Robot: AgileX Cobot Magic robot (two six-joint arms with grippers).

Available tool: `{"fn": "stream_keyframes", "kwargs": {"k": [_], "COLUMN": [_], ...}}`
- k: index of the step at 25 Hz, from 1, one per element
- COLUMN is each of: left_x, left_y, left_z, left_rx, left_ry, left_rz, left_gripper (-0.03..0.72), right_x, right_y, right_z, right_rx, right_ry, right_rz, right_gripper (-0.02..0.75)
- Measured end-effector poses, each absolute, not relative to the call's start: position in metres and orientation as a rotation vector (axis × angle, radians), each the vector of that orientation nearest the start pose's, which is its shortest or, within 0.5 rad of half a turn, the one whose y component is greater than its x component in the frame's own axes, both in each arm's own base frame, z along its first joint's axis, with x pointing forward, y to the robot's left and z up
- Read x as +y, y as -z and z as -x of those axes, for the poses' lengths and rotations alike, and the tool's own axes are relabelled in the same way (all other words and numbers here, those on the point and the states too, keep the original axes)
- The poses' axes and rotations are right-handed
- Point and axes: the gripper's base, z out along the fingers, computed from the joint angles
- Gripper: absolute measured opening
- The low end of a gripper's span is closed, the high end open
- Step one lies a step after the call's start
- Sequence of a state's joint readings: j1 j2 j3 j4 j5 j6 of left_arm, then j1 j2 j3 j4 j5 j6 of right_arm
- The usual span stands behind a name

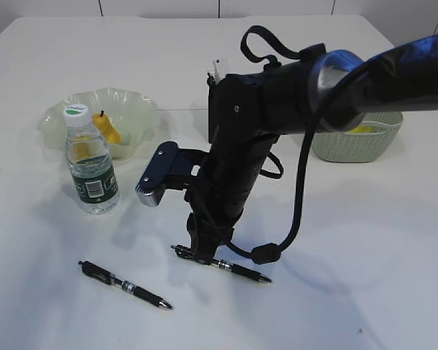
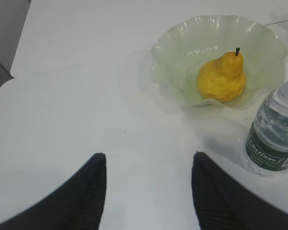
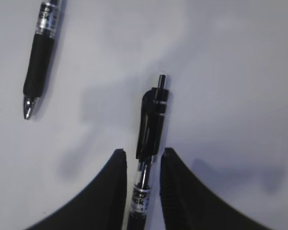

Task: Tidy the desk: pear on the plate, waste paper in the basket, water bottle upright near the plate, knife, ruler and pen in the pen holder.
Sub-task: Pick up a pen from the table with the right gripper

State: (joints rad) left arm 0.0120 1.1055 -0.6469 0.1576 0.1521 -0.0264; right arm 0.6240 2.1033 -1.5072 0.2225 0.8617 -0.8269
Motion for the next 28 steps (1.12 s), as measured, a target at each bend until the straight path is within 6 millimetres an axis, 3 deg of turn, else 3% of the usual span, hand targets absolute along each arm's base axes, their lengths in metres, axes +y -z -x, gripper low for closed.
{"fn": "stream_keyframes", "kwargs": {"k": [16, 28], "left_x": [0.005, 0.005], "left_y": [-0.277, -0.277], "left_z": [-0.228, -0.228], "left_rx": [2.091, 2.092], "left_ry": [-0.11, -0.125], "left_rz": [-0.108, -0.127], "left_gripper": [0.402, 0.402], "right_x": [0.264, 0.271], "right_y": [-0.13, -0.126], "right_z": [-0.337, -0.345], "right_rx": [2.36, 2.363], "right_ry": [-0.285, -0.295], "right_rz": [1.793, 1.799], "right_gripper": [0.226, 0.243]}}
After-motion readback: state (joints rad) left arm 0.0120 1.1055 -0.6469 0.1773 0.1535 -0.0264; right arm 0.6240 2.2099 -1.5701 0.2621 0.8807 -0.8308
